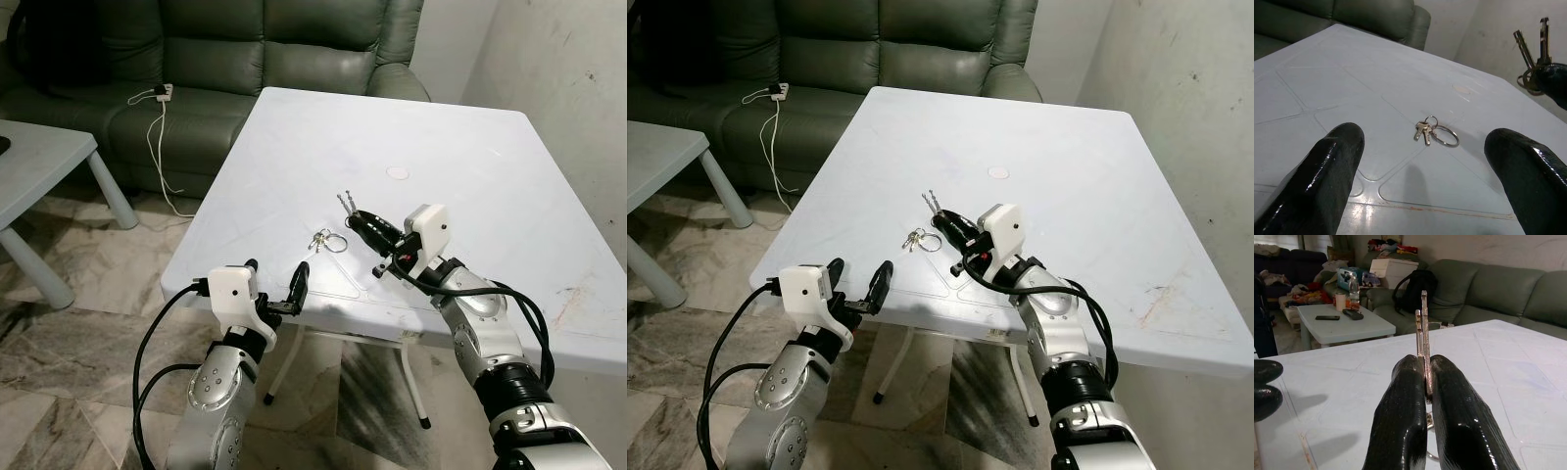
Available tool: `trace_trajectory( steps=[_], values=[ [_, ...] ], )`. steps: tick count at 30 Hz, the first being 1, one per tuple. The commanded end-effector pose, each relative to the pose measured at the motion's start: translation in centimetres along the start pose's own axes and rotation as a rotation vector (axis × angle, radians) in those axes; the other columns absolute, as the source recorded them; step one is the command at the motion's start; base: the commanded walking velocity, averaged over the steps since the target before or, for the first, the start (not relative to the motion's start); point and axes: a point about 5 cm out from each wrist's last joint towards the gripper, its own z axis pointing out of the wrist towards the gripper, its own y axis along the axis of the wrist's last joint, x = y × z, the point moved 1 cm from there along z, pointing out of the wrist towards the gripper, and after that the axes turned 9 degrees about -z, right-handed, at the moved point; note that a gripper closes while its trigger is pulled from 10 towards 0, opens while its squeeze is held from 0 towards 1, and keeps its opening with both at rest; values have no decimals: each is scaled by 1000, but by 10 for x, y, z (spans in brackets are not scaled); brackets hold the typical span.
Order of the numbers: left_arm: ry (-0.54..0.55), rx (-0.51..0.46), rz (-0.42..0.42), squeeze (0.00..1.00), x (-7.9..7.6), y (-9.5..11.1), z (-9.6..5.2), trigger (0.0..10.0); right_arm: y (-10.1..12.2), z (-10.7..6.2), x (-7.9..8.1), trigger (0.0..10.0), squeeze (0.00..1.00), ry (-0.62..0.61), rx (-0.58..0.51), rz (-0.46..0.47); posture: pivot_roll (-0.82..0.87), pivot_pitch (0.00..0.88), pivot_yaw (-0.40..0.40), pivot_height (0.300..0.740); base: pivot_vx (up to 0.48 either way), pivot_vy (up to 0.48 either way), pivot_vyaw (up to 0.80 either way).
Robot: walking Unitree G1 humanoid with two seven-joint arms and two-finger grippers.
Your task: Hang keys on a hook
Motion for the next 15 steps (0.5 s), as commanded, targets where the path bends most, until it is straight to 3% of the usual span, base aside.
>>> trace_trajectory(
  steps=[1, 4, 6, 11, 15],
  values=[
    [-8, -36, -33, 0, -9, 6, 4, 10000, 1, -3, -4, 10000, 0, -8, 7, -8, 39, 39, -87, 740, 0, 0, 0],
    [-8, -36, -32, 0, -9, 6, 4, 10000, -1, -4, -3, 10000, 0, -4, 14, -12, 38, 39, -86, 740, 0, 0, 0],
    [-8, -37, -28, 0, -9, 6, 5, 10000, -6, -9, 3, 10000, 0, 40, 49, -84, 36, 39, -83, 740, 0, 0, 0],
    [-12, -35, -27, 0, -9, 6, 5, 10000, -11, -13, 8, 10000, 0, 85, 85, -150, 31, 42, -79, 740, 0, 0, 0],
    [-16, -34, -27, 0, -10, 6, 6, 10000, -13, -14, 11, 10000, 0, 103, 92, -152, 31, 42, -78, 740, 0, 0, 0]
  ],
)
